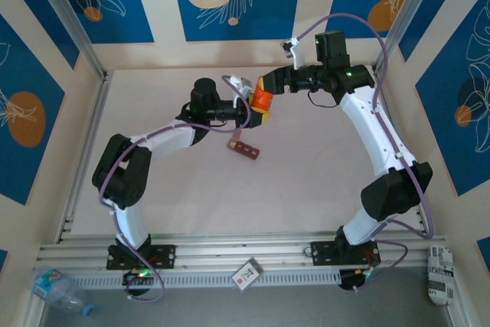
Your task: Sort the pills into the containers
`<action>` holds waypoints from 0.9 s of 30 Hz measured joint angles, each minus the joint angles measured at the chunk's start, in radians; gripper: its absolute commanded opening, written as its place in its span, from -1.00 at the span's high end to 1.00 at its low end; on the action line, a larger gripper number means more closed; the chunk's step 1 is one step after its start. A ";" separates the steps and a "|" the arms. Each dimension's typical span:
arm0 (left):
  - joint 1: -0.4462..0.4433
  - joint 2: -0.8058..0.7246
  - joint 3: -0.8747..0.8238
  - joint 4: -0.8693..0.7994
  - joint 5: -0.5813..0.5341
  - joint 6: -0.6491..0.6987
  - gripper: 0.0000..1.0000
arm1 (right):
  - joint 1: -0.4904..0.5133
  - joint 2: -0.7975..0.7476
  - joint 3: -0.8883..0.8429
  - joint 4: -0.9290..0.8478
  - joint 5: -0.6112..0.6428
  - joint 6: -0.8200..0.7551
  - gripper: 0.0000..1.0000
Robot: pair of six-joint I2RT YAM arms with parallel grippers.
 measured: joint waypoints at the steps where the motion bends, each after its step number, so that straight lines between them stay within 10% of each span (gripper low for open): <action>1: 0.000 0.000 0.000 0.000 0.000 0.000 1.00 | 0.000 0.000 0.000 0.000 0.000 0.000 -0.37; 27: -0.008 -0.006 -0.011 -0.077 -0.110 0.077 1.00 | 0.044 -0.030 -0.122 0.143 0.148 0.084 0.01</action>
